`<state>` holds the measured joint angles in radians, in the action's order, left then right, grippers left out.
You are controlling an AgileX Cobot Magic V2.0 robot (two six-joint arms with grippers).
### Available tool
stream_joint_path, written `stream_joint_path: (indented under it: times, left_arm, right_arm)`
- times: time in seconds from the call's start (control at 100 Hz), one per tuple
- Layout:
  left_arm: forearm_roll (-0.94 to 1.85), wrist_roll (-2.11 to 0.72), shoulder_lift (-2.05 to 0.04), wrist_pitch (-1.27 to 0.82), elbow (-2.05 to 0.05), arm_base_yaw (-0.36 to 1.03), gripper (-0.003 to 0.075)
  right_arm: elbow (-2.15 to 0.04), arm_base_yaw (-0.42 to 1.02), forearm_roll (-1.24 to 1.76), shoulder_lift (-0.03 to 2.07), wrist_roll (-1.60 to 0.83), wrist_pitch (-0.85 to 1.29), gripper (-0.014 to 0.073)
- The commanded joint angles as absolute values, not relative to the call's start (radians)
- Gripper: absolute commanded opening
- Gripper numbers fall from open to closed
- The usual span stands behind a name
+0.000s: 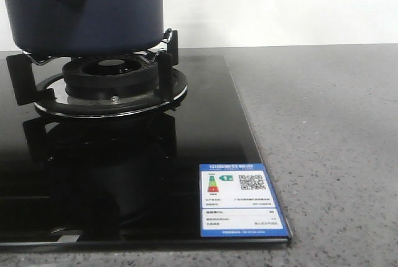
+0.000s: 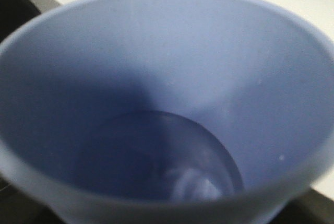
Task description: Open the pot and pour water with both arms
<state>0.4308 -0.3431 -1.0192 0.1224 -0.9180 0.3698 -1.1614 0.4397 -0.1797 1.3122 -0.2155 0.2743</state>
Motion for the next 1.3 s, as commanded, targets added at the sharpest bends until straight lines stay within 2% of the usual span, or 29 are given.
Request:
stream_joint_path:
  times: [0.0,0.47,0.85,1.29]
  left_arm:
    - [0.423,-0.345,-0.994,0.237,-0.959,0.366,0.0372]
    - [0.404,-0.346,-0.994,0.251,-0.959,0.366,0.0372]
    - [0.404,-0.346,-0.994,0.245,-0.959,0.311,0.0372]
    - [0.404,-0.346,-0.994,0.245,-0.959,0.311,0.0372]
  right_arm:
    - [-1.263,0.469,-0.250,1.313,-0.217,0.257,0.0440]
    - [-1.487,0.653,-0.609,1.486,-0.217,0.495,0.0440]
    - [-1.494,0.716,-0.888,1.568,-0.217,0.495,0.0440]
    - [-1.496,0.718,-1.137,1.620,-0.217,0.482,0.0440]
